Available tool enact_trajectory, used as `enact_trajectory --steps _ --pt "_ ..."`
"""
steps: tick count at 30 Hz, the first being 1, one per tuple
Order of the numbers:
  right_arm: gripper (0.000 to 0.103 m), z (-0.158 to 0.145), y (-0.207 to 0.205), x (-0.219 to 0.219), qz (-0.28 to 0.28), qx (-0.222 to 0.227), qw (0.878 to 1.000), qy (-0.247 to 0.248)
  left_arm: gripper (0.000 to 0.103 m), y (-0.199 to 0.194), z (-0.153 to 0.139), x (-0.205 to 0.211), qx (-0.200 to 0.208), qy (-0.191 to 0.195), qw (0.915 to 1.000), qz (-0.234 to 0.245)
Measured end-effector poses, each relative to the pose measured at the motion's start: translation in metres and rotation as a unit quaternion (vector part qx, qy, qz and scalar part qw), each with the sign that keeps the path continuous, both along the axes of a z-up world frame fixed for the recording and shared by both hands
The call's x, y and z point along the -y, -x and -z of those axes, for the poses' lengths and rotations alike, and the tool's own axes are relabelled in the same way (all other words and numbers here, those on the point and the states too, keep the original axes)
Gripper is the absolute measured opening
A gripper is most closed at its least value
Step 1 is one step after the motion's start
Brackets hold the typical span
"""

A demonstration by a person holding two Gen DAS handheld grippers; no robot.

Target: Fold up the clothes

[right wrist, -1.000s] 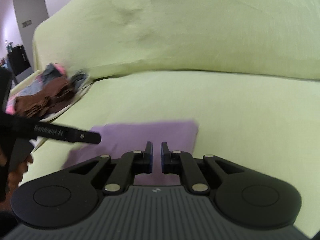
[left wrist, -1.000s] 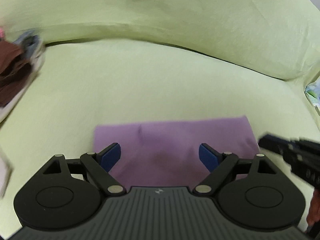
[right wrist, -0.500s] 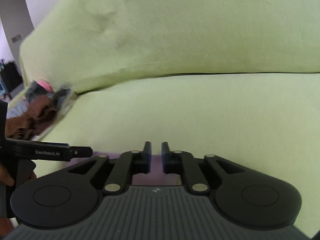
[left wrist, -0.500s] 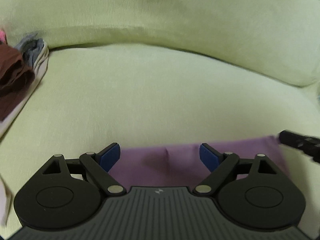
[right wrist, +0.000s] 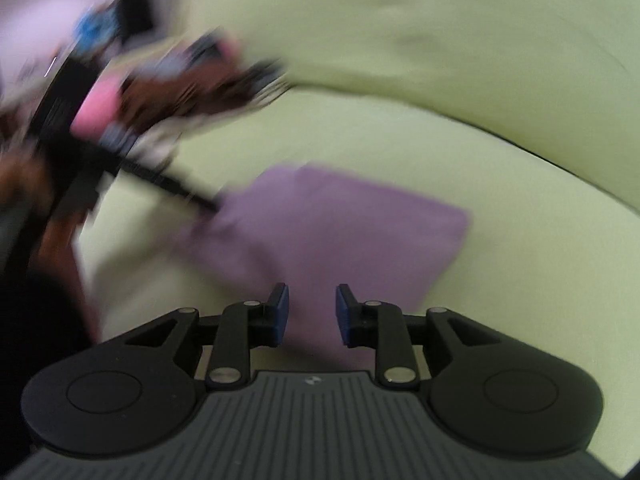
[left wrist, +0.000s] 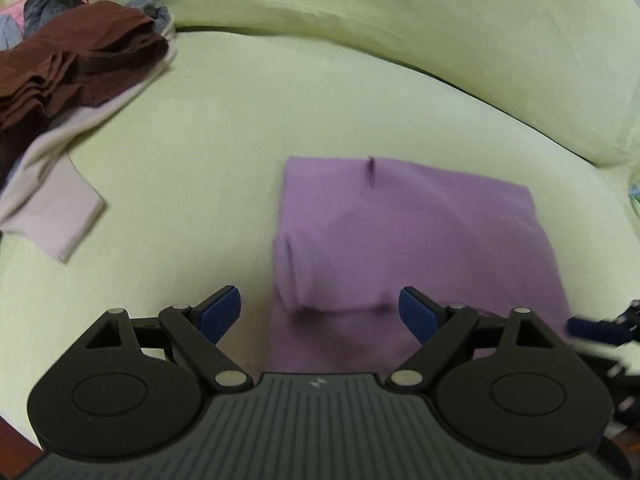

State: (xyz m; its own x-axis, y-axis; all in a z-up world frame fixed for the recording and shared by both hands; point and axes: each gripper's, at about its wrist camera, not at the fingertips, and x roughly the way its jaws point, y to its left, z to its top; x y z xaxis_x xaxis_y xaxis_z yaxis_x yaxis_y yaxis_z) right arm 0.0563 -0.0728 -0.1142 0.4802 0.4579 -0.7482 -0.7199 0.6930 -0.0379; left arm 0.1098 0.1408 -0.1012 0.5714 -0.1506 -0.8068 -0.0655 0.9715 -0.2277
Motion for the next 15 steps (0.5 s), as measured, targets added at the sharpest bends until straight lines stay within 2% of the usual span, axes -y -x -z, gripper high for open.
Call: enact_trajectory --steps 5,9,11,13,15 --pt "0.021 0.009 0.012 -0.019 -0.05 0.032 0.996 0.061 0.088 0.008 0.0 0.004 -0.001 -0.01 0.9999 0.005" --pt "0.021 0.0 -0.004 -0.021 -0.026 0.014 1.0 0.012 0.088 0.002 -0.002 -0.005 0.007 -0.006 0.9999 -0.013" --pt "0.02 0.0 -0.015 -0.025 -0.006 0.0 1.0 -0.014 0.088 -0.003 -0.007 -0.008 0.012 -0.02 0.9996 -0.017" --pt "0.003 0.001 -0.026 -0.035 0.014 -0.011 0.999 -0.038 0.088 -0.004 -0.013 -0.013 0.017 -0.06 0.9977 -0.026" --pt "0.001 0.004 -0.034 -0.051 0.018 -0.026 0.998 -0.06 0.088 -0.002 -0.018 -0.023 0.016 -0.079 0.996 -0.039"
